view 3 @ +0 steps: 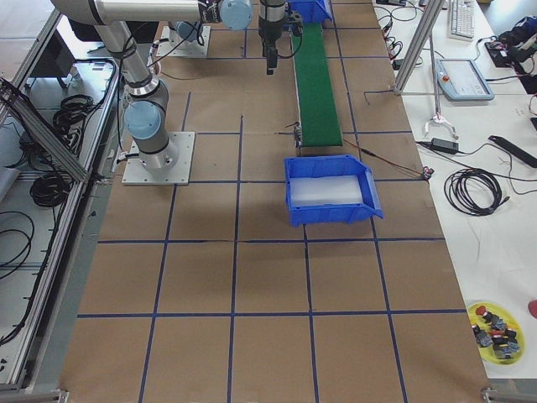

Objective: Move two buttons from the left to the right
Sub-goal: 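Carry the yellow button with the left gripper onto the green conveyor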

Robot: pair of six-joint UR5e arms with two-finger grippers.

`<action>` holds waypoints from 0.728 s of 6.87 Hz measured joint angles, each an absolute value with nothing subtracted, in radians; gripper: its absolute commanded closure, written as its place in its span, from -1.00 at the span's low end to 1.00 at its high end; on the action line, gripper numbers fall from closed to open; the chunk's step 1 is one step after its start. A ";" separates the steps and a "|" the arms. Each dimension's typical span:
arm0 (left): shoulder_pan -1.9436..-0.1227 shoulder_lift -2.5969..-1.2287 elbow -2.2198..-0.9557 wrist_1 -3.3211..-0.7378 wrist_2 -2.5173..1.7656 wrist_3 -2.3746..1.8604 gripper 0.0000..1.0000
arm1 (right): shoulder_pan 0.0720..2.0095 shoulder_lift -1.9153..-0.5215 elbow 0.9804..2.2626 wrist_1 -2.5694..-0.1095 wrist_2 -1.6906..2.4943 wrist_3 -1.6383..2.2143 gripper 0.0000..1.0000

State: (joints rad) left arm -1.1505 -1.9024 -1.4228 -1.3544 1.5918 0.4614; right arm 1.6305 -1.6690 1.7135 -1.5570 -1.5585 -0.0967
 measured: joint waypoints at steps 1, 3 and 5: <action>-1.235 -1.901 -1.414 -1.356 1.595 0.376 0.88 | 1.630 -1.669 1.713 -1.557 -1.559 -0.097 -1.00; -1.403 -1.918 -1.417 -1.351 1.611 0.162 0.88 | 1.630 -1.669 1.713 -1.556 -1.559 -0.097 -1.00; -1.515 -1.965 -1.435 -1.335 1.613 0.031 0.89 | 1.630 -1.669 1.713 -1.556 -1.559 -0.097 -1.00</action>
